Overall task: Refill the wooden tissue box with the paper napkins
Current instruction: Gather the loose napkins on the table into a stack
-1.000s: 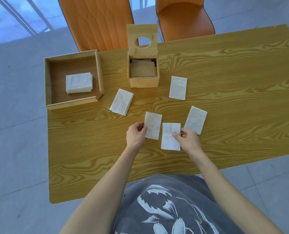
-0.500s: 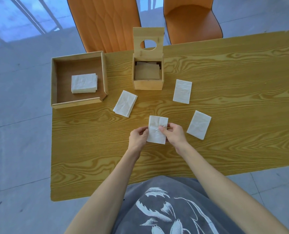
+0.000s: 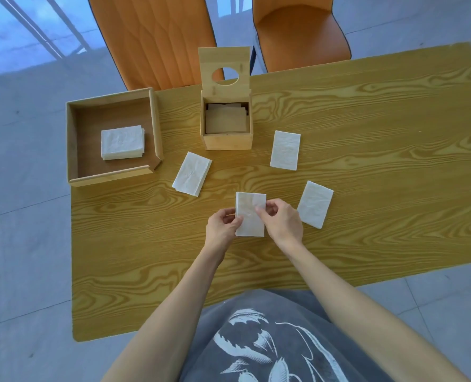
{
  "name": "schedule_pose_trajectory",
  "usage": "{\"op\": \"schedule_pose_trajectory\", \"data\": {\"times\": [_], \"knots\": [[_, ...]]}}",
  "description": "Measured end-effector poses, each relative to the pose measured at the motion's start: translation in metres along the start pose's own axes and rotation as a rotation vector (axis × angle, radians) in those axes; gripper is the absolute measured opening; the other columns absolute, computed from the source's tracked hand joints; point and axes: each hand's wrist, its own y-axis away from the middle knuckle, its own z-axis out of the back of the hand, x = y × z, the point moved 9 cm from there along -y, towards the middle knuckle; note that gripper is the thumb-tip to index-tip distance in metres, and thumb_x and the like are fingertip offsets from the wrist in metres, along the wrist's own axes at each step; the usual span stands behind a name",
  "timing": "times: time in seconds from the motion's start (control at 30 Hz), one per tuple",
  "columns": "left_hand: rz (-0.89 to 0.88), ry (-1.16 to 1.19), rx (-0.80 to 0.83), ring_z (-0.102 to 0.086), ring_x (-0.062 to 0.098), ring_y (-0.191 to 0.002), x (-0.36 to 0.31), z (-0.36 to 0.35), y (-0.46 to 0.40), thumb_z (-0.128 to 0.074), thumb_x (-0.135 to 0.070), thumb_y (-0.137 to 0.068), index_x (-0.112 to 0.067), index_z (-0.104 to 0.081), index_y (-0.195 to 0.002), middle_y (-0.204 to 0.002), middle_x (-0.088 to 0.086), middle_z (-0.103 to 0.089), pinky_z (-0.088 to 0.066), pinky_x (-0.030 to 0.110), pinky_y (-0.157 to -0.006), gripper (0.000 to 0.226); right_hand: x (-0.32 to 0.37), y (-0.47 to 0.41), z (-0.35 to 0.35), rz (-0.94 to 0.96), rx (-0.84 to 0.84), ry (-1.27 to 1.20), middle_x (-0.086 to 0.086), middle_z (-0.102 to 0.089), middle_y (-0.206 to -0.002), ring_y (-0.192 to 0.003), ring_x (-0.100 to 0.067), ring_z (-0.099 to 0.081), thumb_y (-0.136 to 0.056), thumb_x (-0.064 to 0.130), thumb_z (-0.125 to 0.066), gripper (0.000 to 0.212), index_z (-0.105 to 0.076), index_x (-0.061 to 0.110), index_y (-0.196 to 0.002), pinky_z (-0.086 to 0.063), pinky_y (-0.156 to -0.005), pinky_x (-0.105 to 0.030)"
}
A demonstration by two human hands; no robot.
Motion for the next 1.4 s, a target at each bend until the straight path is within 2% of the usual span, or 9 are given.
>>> {"op": "schedule_pose_trajectory", "data": {"times": [0.13, 0.27, 0.47, 0.73, 0.93, 1.07, 1.2, 1.3, 1.4], "knots": [[0.019, 0.025, -0.010, -0.072, 0.021, -0.094, 0.002, -0.006, -0.004, -0.067, -0.018, -0.091, -0.011, -0.063, -0.120, -0.104, 0.007, -0.074, -0.060, 0.036, -0.076, 0.031, -0.020, -0.006, 0.029, -0.061, -0.078, -0.056, 0.006, -0.072, -0.093, -0.088, -0.014, -0.066, -0.087, 0.044, -0.068, 0.031, -0.072, 0.019, -0.105, -0.052, -0.072, -0.030], [0.014, 0.029, -0.013, -0.071, 0.022, -0.096, 0.001, -0.011, -0.007, -0.066, -0.019, -0.091, -0.013, -0.063, -0.120, -0.106, 0.007, -0.073, -0.059, 0.035, -0.078, 0.030, -0.042, -0.009, 0.059, -0.150, -0.156, -0.071, 0.007, -0.070, -0.086, -0.084, -0.015, -0.065, -0.090, 0.040, -0.066, 0.026, -0.073, 0.019, -0.102, -0.042, -0.065, -0.026], [0.003, 0.012, -0.012, -0.071, 0.022, -0.097, -0.001, -0.021, -0.008, -0.066, -0.022, -0.090, -0.016, -0.063, -0.116, -0.106, 0.006, -0.073, -0.059, 0.043, -0.087, 0.027, -0.078, -0.005, 0.093, -0.319, -0.291, -0.083, 0.004, -0.071, -0.096, -0.089, -0.020, -0.064, -0.088, 0.049, -0.062, 0.034, -0.070, 0.019, -0.103, -0.045, -0.069, -0.030], [-0.011, 0.034, -0.031, -0.071, 0.020, -0.095, -0.003, -0.033, -0.004, -0.066, -0.025, -0.091, -0.016, -0.063, -0.119, -0.104, 0.004, -0.074, -0.056, 0.032, -0.073, 0.030, -0.099, -0.006, 0.098, -0.435, -0.280, -0.030, -0.007, -0.049, -0.134, -0.109, -0.029, -0.060, -0.085, 0.054, -0.065, 0.062, -0.050, 0.015, -0.132, -0.044, -0.083, -0.038], [-0.035, 0.073, -0.075, -0.071, 0.018, -0.096, -0.001, -0.035, -0.003, -0.066, -0.026, -0.091, -0.019, -0.063, -0.118, -0.104, 0.002, -0.073, -0.058, 0.033, -0.077, 0.028, -0.089, -0.018, 0.097, -0.329, -0.240, 0.011, -0.002, -0.053, -0.121, -0.102, -0.025, -0.059, -0.084, 0.047, -0.067, 0.040, -0.063, 0.019, -0.111, -0.040, -0.075, -0.033], [-0.040, 0.091, -0.084, -0.070, 0.018, -0.097, 0.000, -0.036, 0.000, -0.066, -0.025, -0.091, -0.018, -0.063, -0.118, -0.106, 0.002, -0.073, -0.056, 0.031, -0.077, 0.028, -0.078, -0.023, 0.097, -0.240, -0.242, -0.002, -0.001, -0.061, -0.106, -0.084, -0.019, -0.053, -0.084, 0.039, -0.069, 0.026, -0.064, 0.018, -0.100, -0.040, -0.070, -0.031], [-0.022, 0.089, -0.073, -0.070, 0.020, -0.099, 0.002, -0.034, -0.002, -0.067, -0.025, -0.091, -0.016, -0.063, -0.119, -0.108, 0.004, -0.073, -0.059, 0.038, -0.085, 0.030, -0.072, -0.022, 0.094, -0.173, -0.232, -0.055, 0.003, -0.070, -0.091, -0.078, -0.016, -0.059, -0.086, 0.030, -0.070, 0.020, -0.066, 0.017, -0.101, -0.040, -0.059, -0.027], [-0.016, 0.086, -0.063, -0.070, 0.020, -0.098, 0.000, -0.033, -0.003, -0.065, -0.024, -0.092, -0.016, -0.062, -0.118, -0.108, 0.005, -0.072, -0.059, 0.039, -0.086, 0.028, -0.071, -0.021, 0.092, -0.136, -0.236, -0.168, -0.001, -0.074, -0.095, -0.080, -0.014, -0.064, -0.088, 0.028, -0.071, 0.022, -0.068, 0.014, -0.105, -0.048, -0.066, -0.027], [-0.009, 0.093, -0.051, -0.070, 0.020, -0.097, -0.002, -0.033, -0.003, -0.064, -0.024, -0.094, -0.014, -0.062, -0.121, -0.108, 0.006, -0.072, -0.058, 0.031, -0.074, 0.029, -0.073, -0.020, 0.086, -0.146, -0.201, -0.341, -0.002, -0.074, -0.095, -0.083, -0.013, -0.069, -0.089, 0.028, -0.072, 0.023, -0.067, 0.014, -0.106, -0.059, -0.073, -0.035]]}}
